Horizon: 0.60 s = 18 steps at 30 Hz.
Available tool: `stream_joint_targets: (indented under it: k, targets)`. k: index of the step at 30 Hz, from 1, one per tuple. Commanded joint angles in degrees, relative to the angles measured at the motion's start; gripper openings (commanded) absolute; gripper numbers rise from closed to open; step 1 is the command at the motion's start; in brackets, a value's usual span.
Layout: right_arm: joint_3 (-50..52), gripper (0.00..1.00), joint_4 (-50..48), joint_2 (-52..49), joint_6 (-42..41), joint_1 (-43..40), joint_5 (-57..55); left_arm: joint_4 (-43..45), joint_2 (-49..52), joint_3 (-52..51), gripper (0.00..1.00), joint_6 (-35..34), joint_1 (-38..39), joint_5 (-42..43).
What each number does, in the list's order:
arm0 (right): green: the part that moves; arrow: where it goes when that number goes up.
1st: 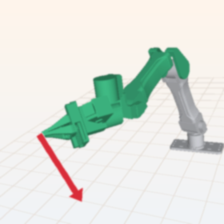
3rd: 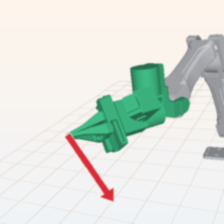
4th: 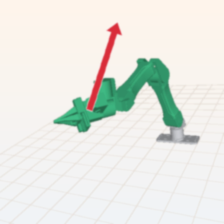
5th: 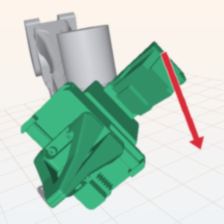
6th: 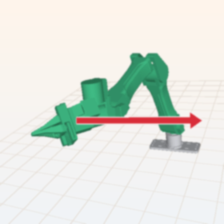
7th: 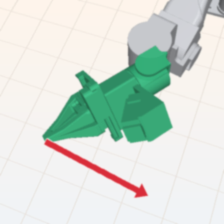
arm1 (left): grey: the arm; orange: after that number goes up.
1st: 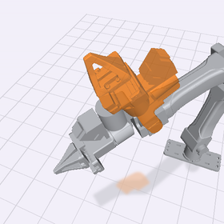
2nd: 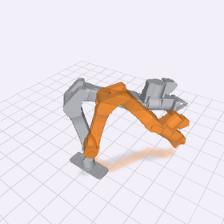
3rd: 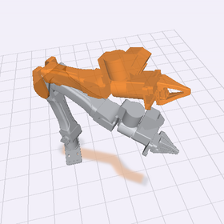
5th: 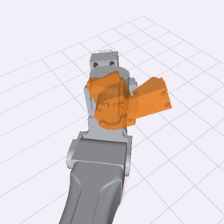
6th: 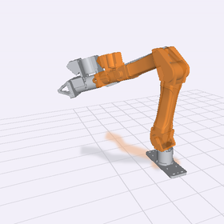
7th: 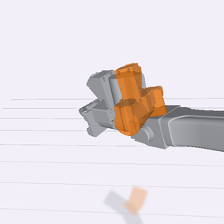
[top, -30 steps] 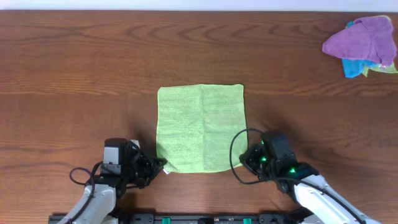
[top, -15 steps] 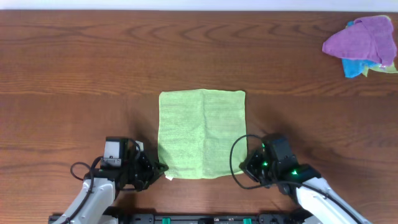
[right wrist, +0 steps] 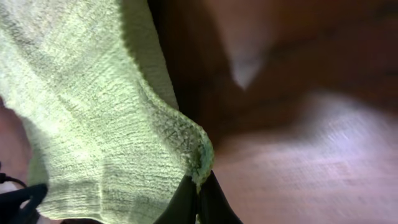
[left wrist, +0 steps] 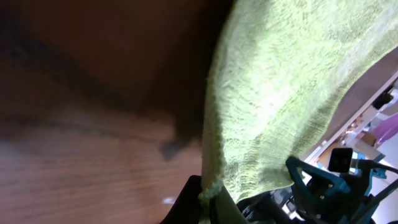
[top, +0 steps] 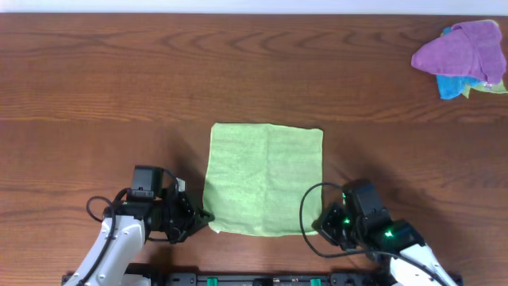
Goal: Fold the cloth
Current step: 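Lift the near edge with both grippers and fold it away over the cloth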
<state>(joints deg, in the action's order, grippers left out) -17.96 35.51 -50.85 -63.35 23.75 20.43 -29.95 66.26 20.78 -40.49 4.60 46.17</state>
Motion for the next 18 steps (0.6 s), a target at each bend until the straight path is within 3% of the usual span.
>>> stream_joint_targets:
  k: [1,11,18]
  targets:
    - [-2.9,0.01,1.9,0.8,1.7,0.3,0.5,-2.2,-0.9,2.3,0.06,2.0,-0.1,0.4]
    - [-10.8,0.01,4.6,0.7,3.9,0.3,-3.2,-6.1,-5.2,5.9,0.06,-0.3,-0.1,-0.3]
    - [-11.3,0.01,1.9,-0.4,3.8,0.3,-6.3,1.0,-5.2,7.4,0.06,-4.3,-0.1,-1.8]
